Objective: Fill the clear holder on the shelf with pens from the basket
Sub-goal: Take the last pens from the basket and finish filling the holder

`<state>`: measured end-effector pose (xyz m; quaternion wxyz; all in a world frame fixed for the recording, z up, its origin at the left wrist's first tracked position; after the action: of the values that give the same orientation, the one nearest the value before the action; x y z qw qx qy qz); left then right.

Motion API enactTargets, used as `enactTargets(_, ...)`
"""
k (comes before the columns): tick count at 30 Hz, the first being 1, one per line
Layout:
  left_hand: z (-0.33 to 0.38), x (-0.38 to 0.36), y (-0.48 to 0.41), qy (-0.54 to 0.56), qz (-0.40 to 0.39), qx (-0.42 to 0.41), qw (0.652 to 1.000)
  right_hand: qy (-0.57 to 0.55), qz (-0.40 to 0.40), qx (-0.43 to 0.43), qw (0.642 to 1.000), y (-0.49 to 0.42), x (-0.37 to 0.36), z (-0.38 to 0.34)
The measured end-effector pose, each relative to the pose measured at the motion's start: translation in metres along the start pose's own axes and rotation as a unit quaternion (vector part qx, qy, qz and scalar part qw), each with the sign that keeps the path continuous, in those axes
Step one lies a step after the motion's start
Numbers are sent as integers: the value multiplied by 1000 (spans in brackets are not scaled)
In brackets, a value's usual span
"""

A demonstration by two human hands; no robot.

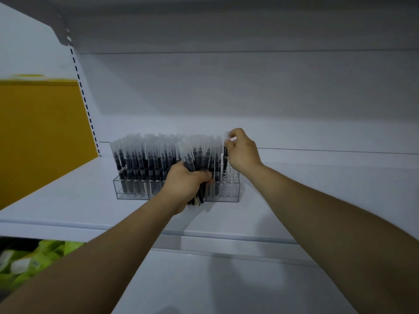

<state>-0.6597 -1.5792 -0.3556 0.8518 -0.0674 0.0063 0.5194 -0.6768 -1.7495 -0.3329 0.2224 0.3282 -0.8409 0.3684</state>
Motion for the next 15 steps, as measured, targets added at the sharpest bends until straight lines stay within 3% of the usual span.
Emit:
enactTargets(4,-2,3,-1,1,2,-2,1000,70,-35,-10,997,0,-7,3)
enactTargets(10,1,2,0,-10,-1,-6,1000,-38,95,61,993,26,19,-18)
enactTargets(15,8,-11,7,-11,-9,-21,1000,-87,-50,82,992,44,32,-36)
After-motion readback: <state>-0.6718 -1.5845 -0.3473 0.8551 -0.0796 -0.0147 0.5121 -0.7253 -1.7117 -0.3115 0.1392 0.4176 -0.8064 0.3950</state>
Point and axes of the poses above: each hand's wrist, its own y-axis away from the middle knuckle, its own x-axis out of the back of the hand, z = x × y, the point moved 1 cm from there along -y, towards the middle knuckle, and after that the axes turned 10 degrees about y, right-handed, at the moved point
